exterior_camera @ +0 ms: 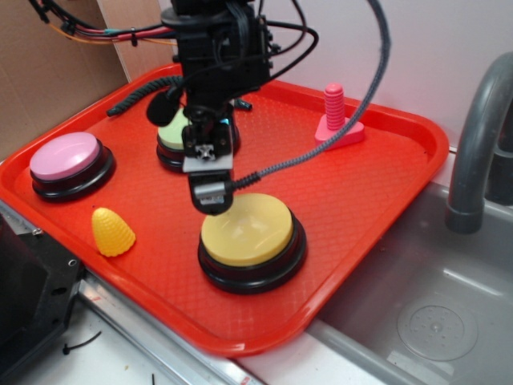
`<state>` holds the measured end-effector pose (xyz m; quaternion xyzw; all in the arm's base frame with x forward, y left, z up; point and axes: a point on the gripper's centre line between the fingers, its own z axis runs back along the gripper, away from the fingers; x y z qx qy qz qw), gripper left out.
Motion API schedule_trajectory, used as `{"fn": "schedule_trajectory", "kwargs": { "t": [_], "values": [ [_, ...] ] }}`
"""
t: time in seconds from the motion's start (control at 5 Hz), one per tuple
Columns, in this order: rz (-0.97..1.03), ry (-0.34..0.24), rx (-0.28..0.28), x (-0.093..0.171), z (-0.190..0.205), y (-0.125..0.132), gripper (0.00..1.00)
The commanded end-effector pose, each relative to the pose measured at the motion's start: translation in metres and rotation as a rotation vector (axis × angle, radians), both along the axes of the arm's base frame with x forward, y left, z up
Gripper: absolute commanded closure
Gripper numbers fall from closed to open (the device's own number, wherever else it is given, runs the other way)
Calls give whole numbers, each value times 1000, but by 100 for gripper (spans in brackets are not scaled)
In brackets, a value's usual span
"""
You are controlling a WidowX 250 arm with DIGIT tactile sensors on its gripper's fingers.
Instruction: Push the yellow button.
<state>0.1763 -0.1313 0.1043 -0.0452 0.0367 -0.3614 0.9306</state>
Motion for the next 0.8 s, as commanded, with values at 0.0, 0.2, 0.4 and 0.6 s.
{"fn": "schedule_trajectory", "kwargs": {
  "t": [0.0,0.2,0.4,0.6],
  "values": [
    [113,-31,9,-13,37,-6,0],
    [132,-53,8,-17,44,-5,0],
    [156,-54,21,-19,53,-4,0],
    [168,-75,-3,-22,59,-4,0]
  ]
}}
